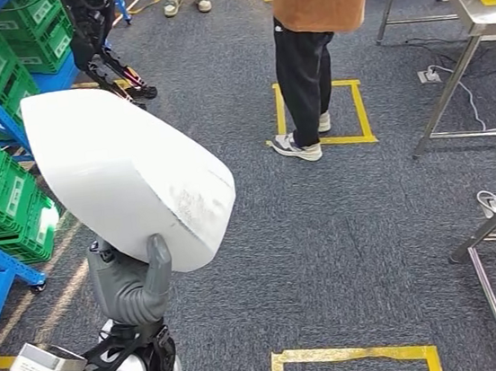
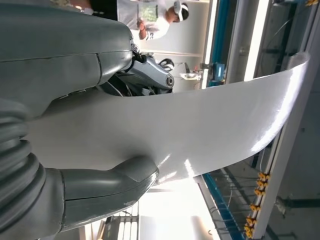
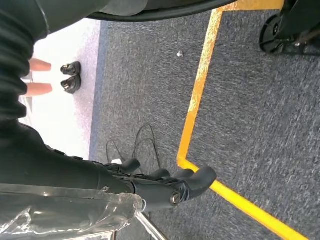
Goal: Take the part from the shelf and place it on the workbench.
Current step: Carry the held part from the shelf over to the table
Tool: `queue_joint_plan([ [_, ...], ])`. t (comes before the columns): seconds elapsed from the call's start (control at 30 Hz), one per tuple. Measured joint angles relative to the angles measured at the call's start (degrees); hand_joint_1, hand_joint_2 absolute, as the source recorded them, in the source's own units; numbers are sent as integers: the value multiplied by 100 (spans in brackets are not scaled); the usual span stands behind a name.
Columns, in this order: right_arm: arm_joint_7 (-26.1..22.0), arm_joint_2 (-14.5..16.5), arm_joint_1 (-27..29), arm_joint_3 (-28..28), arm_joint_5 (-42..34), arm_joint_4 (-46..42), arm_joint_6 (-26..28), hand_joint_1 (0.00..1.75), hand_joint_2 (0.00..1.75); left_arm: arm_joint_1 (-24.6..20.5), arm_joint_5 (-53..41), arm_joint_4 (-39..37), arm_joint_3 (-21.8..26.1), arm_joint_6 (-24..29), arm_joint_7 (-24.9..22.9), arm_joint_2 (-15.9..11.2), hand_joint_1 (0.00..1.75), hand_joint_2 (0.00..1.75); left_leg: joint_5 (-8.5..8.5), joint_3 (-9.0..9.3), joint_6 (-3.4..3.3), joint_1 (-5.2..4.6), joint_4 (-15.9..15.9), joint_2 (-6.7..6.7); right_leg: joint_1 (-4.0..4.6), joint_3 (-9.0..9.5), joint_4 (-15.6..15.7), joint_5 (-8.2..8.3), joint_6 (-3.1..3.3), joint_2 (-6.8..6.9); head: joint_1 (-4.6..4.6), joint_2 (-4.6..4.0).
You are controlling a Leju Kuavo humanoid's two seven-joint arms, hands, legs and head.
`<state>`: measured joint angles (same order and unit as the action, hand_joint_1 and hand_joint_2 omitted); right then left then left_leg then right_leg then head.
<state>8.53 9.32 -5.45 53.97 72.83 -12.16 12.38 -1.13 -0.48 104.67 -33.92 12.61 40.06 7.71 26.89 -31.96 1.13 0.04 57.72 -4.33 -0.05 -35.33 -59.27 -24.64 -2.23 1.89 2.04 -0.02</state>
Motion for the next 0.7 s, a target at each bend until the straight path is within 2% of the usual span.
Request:
queue_joint_plan([
  [0.07,-4,-2,4,1,-5,-1,11,0,175,-9,7,7,0,-4,1,2,175,175,125,-50,60,21,138,82,-17,8,36,28,71,-105,-10,0],
  [0.1,-7,-2,2,2,-8,-2,17,0,175,-12,8,12,0,-5,1,1,175,175,275,-158,82,28,379,178,-32,19,53,39,98,-160,-23,1],
  [0.17,-16,-3,-5,2,-12,-2,23,0,175,-8,9,18,0,-6,2,-9,175,175,632,-531,102,33,1142,352,-42,21,56,40,124,-269,-45,1],
  [0.2,-20,-3,-8,2,-14,-2,23,0,175,-4,10,18,0,-6,2,-16,175,175,730,-708,108,33,1467,379,-43,21,56,38,127,-330,-50,1],
  [0.23,-21,-3,-6,2,-16,-2,23,0,175,-2,10,18,0,-6,2,-22,175,175,722,-812,111,35,1625,389,-45,22,56,38,128,-392,-51,0],
  [0.27,-21,-3,-3,2,-17,-2,23,0,175,-2,10,18,0,-6,2,-27,175,175,605,-813,112,39,1571,393,-50,25,55,39,124,-456,-50,0],
  [0.3,-21,-3,-1,2,-20,-2,23,0,175,-3,10,18,0,-6,2,-29,175,175,402,-706,115,49,1309,411,-59,31,53,39,114,-523,-50,0],
  [0.33,-21,-3,1,2,-22,-2,23,0,175,-7,10,18,0,-7,2,-31,175,175,181,-534,125,70,936,482,-69,34,49,39,93,-590,-53,0],
  [0.37,-22,-3,-4,2,-26,-2,22,0,175,-11,10,19,-1,-11,2,-30,175,175,28,-352,129,95,544,581,-67,23,26,33,62,-656,-59,0],
  [0.4,-28,-3,-10,2,-34,-2,24,0,175,-14,11,21,-1,-15,2,-28,175,175,-61,-219,120,114,259,673,-67,4,12,31,26,-713,-61,0],
  [0.43,-41,-3,-13,2,-46,-2,28,0,175,-17,15,25,1,-15,1,-27,175,175,-77,-153,98,121,108,741,-67,-19,6,33,-12,-759,-69,0],
  [0.5,-79,-3,1,7,-76,-2,38,0,175,-19,33,33,4,-9,1,-20,175,175,-61,-143,9,107,70,712,-85,-54,32,52,-82,-830,-75,0],
  [0.53,-93,-3,15,12,-89,-2,43,0,175,-21,44,38,7,-5,1,-14,175,175,-67,-137,-35,105,64,670,-91,-65,23,43,-109,-801,-76,0],
  [0.57,-99,-3,22,16,-98,-2,47,0,175,-23,51,45,9,-5,1,-5,175,175,-73,-126,-79,104,56,624,-88,-110,-64,-17,-132,-707,-58,0],
  [0.6,-103,-3,17,19,-103,-2,50,0,175,-23,56,54,13,-8,1,2,175,175,-75,-116,-115,103,49,571,-79,-210,-278,-145,-148,-574,-44,0],
  [0.67,-105,-3,-9,21,-109,-2,61,0,175,-21,60,71,17,-13,1,9,175,175,-63,-109,-159,75,49,458,-63,-570,-1032,-531,-164,-315,-16,0],
  [0.7,-106,-3,-20,21,-111,-2,64,0,175,-19,61,74,19,-15,1,9,175,175,-56,-107,-170,61,49,399,-63,-757,-1415,-688,-166,-266,-16,0],
])
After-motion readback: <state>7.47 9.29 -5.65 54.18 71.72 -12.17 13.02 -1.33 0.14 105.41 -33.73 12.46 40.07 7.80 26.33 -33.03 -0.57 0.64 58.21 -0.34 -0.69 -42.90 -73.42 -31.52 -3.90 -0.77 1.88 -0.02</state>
